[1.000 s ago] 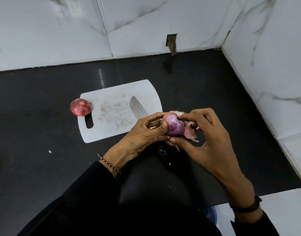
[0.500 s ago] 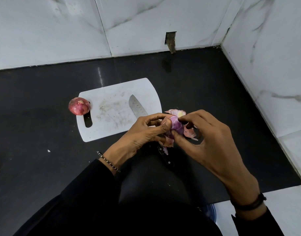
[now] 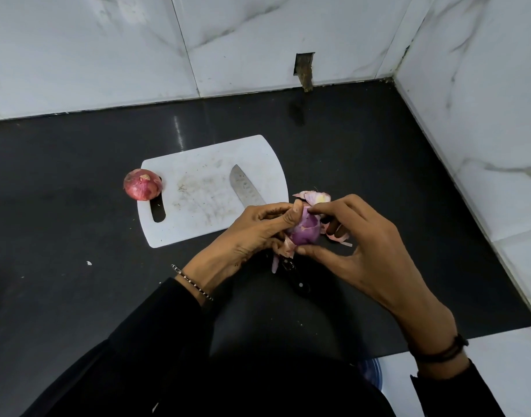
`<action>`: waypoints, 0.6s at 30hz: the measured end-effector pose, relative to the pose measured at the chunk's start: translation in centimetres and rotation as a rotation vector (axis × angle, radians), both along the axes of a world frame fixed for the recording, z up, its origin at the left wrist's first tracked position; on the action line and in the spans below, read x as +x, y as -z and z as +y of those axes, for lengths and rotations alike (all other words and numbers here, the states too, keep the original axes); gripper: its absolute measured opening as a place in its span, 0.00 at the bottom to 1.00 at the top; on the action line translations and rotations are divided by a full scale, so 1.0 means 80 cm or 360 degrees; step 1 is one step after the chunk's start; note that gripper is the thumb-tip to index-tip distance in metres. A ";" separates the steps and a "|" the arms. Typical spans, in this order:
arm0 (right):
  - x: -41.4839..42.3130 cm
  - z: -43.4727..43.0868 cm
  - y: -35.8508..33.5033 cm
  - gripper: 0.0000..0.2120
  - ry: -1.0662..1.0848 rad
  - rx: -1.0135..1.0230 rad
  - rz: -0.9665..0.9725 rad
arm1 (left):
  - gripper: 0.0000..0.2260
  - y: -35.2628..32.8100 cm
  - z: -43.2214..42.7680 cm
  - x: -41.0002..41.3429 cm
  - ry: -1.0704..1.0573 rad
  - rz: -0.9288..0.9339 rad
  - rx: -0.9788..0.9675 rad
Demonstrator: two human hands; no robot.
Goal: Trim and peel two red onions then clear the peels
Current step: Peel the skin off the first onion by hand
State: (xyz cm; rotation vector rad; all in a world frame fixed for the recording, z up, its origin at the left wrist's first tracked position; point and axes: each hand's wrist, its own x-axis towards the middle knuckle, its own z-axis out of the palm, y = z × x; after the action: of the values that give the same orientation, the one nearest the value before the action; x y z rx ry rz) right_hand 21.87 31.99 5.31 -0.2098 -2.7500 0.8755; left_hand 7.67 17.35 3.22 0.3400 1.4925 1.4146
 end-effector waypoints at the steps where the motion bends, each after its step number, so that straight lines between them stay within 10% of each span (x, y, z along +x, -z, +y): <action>1: -0.001 0.000 0.000 0.26 -0.0004 -0.0024 -0.0008 | 0.25 0.000 -0.001 -0.001 0.0044 0.0020 -0.0001; 18: -0.002 -0.011 0.009 0.21 0.0025 -0.0369 -0.0078 | 0.25 -0.016 -0.008 -0.011 0.0330 0.0107 -0.0037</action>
State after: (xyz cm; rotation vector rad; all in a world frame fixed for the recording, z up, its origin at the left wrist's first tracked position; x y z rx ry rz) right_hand 21.75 31.07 4.58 -0.2983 -2.6826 1.2004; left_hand 6.78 16.75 4.53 0.5174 1.4810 1.2307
